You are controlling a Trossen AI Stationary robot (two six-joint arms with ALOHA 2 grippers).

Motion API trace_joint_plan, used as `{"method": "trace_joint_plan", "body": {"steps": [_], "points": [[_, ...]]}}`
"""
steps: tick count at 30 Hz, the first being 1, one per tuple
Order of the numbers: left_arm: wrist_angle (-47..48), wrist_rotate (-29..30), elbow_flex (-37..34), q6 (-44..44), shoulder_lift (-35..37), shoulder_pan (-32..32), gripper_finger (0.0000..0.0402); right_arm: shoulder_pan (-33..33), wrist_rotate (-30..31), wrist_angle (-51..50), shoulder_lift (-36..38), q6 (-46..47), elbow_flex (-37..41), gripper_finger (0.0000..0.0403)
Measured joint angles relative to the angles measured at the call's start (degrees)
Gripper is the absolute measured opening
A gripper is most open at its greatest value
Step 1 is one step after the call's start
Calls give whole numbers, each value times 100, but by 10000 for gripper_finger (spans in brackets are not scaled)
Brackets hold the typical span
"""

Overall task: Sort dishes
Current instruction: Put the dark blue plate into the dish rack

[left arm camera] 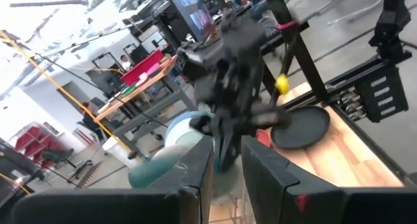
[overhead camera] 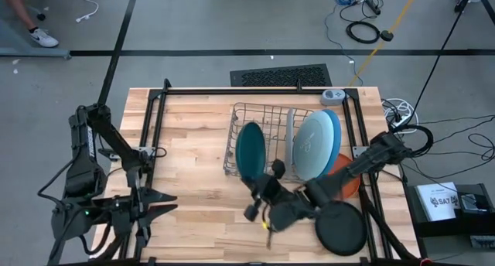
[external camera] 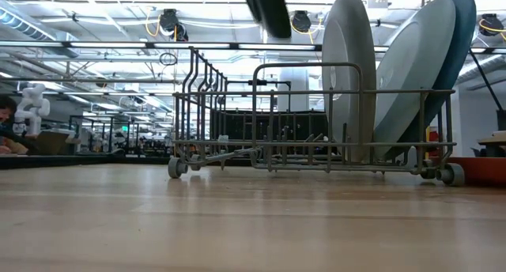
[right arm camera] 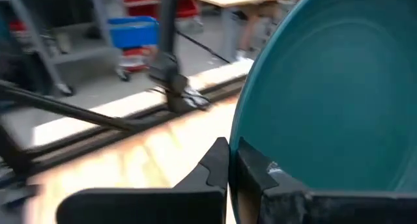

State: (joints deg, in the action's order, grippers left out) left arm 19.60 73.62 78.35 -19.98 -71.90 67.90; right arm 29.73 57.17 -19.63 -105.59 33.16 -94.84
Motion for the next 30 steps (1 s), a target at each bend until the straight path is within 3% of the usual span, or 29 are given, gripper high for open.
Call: {"method": "trace_joint_plan", "body": {"steps": [7, 18, 26, 30], "points": [[86, -2, 0, -185, 8, -55, 81, -322, 567, -96, 54, 1065, 753, 0], [357, -3, 0, -73, 51, -312, 81, 648, 2231, -1808, 646, 2760, 767, 0], [371, -4, 0, 67, 51, -391, 81, 1126, 2349, -3546, 661, 4329, 767, 0], [369, -6, 0, 127, 49, -400, 81, 1188, 2235, -3609, 615, 4278, 769, 0]]}}
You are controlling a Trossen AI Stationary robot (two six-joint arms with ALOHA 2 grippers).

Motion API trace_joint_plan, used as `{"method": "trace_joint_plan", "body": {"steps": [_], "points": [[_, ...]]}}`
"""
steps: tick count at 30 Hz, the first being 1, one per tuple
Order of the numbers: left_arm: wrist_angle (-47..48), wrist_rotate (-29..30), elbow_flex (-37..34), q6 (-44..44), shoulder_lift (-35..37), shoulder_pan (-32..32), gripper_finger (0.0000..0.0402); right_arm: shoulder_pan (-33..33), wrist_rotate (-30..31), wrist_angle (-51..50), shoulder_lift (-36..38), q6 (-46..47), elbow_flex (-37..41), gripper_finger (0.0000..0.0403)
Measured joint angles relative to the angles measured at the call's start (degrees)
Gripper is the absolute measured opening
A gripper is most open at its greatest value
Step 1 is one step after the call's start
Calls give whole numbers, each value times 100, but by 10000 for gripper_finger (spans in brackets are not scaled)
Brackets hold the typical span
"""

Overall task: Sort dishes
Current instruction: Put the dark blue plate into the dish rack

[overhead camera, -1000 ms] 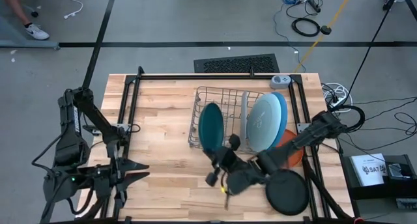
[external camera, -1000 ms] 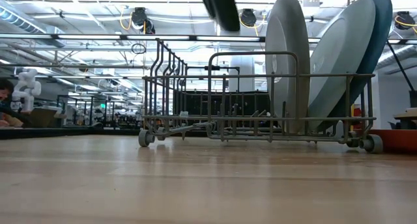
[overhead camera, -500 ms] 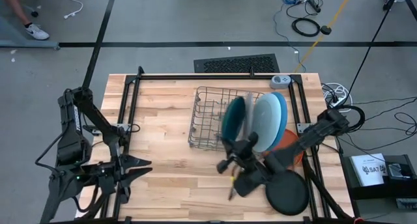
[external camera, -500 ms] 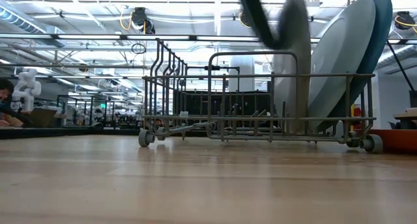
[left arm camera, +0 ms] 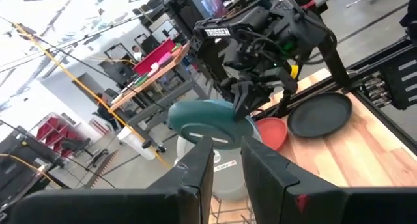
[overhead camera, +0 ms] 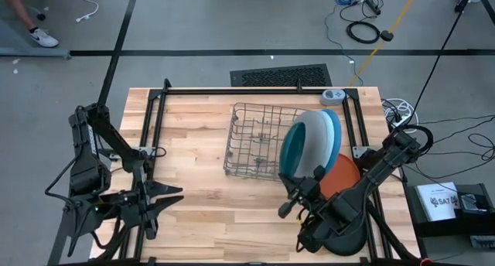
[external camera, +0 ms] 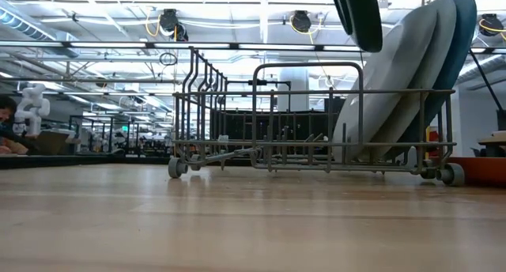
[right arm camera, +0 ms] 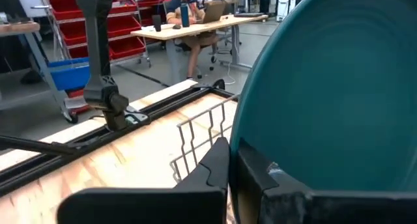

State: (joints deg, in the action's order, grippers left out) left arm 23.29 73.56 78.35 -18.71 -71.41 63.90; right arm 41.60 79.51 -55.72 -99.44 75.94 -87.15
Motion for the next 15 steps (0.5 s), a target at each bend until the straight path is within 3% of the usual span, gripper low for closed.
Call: {"method": "trace_joint_plan", "body": {"steps": [4, 9, 15], "points": [[-2, 0, 0, 34, -1, -25, 81, -49, -75, 691, 0, -930, 0, 0], [14, -36, 0, 34, 1, -138, 81, -187, -647, 2039, -4, -2856, 0, 0], [114, -1049, -283, -297, -6, -778, 81, -378, -1792, 3532, -4, -5071, 0, 0]]}}
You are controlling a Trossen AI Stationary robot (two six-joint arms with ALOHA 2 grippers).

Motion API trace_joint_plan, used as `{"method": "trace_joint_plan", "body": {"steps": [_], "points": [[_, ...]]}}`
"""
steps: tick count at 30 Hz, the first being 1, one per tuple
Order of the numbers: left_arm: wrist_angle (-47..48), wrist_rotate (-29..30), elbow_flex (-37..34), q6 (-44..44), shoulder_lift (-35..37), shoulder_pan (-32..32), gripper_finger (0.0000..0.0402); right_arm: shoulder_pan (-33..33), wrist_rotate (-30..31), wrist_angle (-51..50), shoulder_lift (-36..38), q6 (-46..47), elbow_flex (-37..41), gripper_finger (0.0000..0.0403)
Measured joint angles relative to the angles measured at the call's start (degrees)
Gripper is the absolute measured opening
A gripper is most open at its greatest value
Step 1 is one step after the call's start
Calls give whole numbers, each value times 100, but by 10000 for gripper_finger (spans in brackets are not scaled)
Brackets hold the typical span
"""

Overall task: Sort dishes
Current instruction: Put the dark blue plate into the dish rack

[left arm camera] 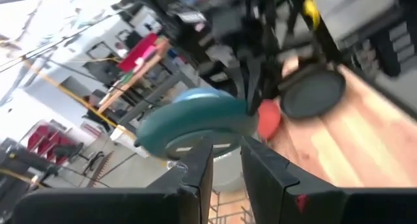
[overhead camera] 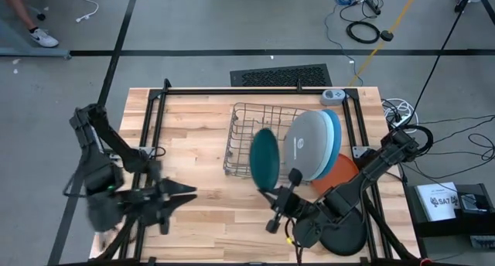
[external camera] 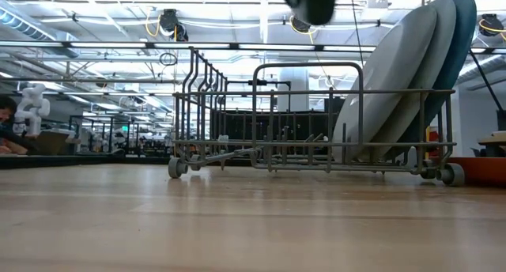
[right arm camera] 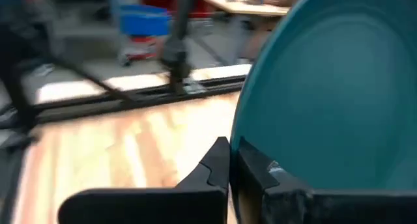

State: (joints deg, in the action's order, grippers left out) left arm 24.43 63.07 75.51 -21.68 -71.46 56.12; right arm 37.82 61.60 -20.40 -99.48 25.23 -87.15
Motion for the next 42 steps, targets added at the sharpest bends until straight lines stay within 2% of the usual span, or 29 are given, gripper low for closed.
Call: {"method": "trace_joint_plan", "body": {"steps": [3, 6, 9, 11, 13, 15, 20, 25, 31, 37, 39, 42], "points": [[-25, -521, -130, -287, -4, -501, 81, -55, -236, 209, 0, -428, 0, 0], [-535, -867, -225, -833, -2, -1102, 81, -77, -337, 184, -1, -538, 0, 0], [-1193, -1352, -252, -2195, -2, -1677, 81, -74, -353, 37, -4, -552, 0, 0], [-1505, -1912, -252, -3102, 5, -2059, 86, -65, -353, -119, -4, -501, 0, 0], [-1608, -2502, -218, -3592, 3, -2426, 96, -34, -354, -206, -4, -488, 0, 0], [-1496, -2759, -181, -3667, -8, -2792, 115, -9, -351, -247, -4, -497, 0, 0], [-1138, -2910, -178, -3274, -278, -3651, 185, 88, -346, -347, 106, -608, 0, 0], [-995, -3219, 130, -3223, -637, -4142, 240, 259, -323, -842, 449, -617, 0, 0], [-10, -3514, 1350, -3123, -1308, -4487, 246, 323, -334, -1728, 987, -157, 0, 0], [951, -3831, 2667, -3285, -1868, -4828, 246, 316, -467, -2899, 1141, 537, -2, 0], [1248, -4246, 2973, -3266, -1966, -5033, 246, 317, -724, -3292, 1147, 871, -2, 0], [1530, -5065, 3273, -3265, -2101, -5398, 246, 317, -651, -3471, 1152, 1088, 126, 0]]}}
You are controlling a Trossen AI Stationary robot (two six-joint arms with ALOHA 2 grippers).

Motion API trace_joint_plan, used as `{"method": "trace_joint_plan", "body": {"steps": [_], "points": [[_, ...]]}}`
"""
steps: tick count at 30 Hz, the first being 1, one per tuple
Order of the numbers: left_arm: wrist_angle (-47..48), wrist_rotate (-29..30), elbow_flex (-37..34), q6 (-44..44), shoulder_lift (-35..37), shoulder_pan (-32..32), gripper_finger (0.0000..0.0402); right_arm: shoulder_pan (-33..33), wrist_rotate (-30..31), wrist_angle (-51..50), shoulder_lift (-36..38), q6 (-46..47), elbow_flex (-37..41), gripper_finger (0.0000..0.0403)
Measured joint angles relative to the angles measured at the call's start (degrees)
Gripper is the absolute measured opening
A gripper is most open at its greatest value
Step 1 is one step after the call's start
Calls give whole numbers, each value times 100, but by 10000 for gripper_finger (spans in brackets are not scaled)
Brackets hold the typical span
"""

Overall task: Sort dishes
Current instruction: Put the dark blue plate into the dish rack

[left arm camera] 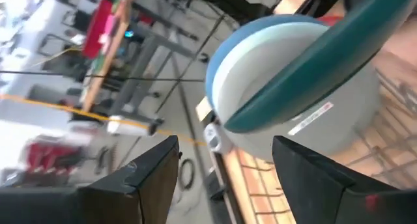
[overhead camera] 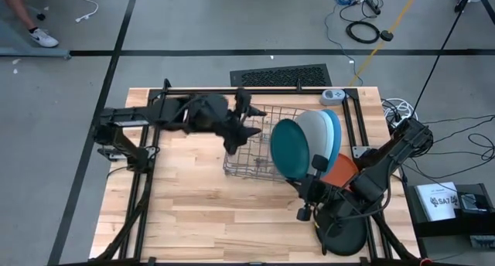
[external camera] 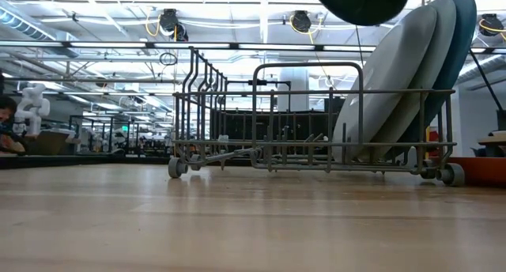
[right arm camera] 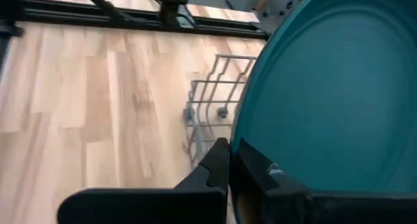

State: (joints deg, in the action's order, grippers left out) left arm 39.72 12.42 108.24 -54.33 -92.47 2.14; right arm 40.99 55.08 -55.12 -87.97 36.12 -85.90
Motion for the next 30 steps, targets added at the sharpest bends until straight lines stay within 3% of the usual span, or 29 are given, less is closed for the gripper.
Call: {"method": "trace_joint_plan", "body": {"steps": [3, 7, 14, 19, 30], "points": [[120, -526, 16, -20, -116, -368, 246, -61, 135, 71, 25, -66, 178, 0], [383, -933, 16, -55, -225, -688, 246, -349, -202, 112, 37, -151, 269, 0], [892, -1351, 19, -601, -278, -544, 246, -653, -886, 1075, 33, -484, 822, 0], [1488, -1292, 20, -610, -290, -331, 246, -658, -938, 1179, 33, -299, 917, 0], [1694, -1131, 18, -603, -567, 141, 234, -767, -1228, 2048, 33, -727, 910, 0]]}}
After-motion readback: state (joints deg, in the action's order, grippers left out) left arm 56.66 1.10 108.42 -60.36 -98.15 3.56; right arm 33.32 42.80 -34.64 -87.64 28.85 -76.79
